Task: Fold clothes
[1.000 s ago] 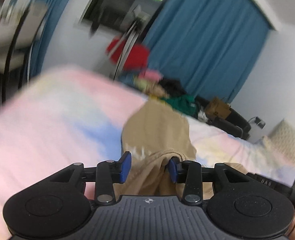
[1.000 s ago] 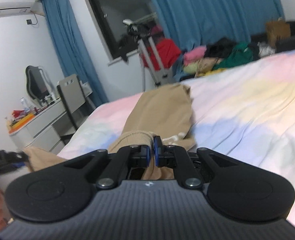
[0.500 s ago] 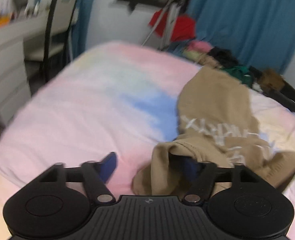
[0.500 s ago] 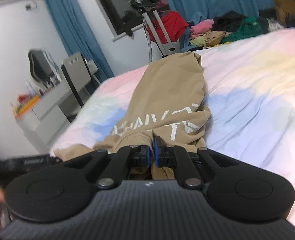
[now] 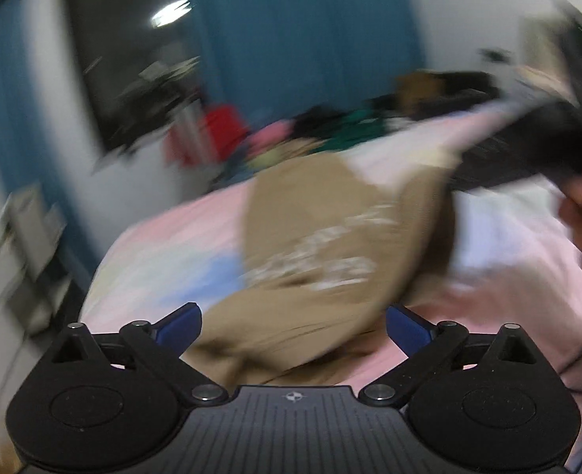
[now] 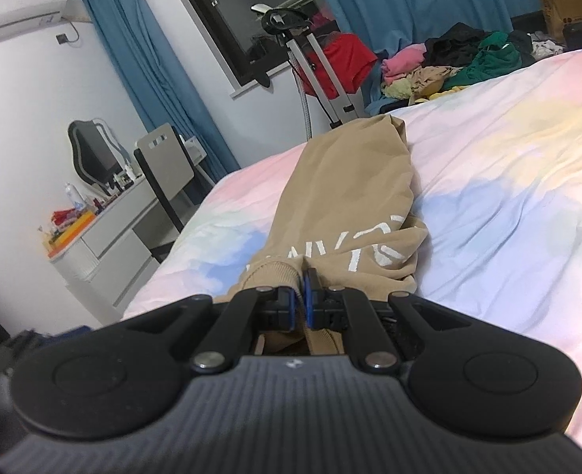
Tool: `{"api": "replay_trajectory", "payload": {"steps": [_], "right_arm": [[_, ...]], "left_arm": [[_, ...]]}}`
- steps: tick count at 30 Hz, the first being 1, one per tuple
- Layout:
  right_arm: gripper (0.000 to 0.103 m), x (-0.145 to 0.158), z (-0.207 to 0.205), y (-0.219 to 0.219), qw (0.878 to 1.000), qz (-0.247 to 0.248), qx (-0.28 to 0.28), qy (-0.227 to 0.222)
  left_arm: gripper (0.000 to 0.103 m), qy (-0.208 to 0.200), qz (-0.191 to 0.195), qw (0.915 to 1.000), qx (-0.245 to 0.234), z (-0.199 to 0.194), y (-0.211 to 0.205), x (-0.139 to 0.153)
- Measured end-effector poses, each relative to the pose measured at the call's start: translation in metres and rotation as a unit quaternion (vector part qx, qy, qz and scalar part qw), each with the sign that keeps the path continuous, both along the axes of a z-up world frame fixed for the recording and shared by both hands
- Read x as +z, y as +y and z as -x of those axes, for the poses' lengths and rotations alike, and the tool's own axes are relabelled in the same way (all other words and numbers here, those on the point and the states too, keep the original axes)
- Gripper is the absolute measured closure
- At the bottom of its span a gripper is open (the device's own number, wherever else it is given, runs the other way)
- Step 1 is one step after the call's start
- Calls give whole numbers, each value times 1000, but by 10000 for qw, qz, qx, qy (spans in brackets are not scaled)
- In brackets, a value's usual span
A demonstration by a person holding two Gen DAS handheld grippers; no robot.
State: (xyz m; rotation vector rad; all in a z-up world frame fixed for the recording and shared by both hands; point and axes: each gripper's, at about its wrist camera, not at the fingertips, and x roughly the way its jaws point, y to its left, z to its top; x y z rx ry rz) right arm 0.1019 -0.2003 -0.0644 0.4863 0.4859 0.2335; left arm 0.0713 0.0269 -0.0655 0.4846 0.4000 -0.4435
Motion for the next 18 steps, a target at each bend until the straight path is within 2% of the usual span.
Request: {"api": "replay_trajectory", "payload": {"steps": [3,8,10,13,18], "right_arm": [[95,2,3,-3,9999,-110,-53,-46],[95,4,7,-6,9996,-150,-174,-139],[95,4,7,-9,9995,-169,-220,-148],[95,4,8,-10,9993,-205,-228,-226],[95,13,16,-8,9972,-95,-425,-610]], "left_arm": [[2,-338,-439,9980,-304,5,-41,-32],[2,-831,-75,9962,245,-18,-50,-41],[2,-919,252,9936,600,-29,-42,-39],[2,-750,830,9871,1143,-40,-14,-26],[2,-734,1472,9712,1721,-27,28,1]]}}
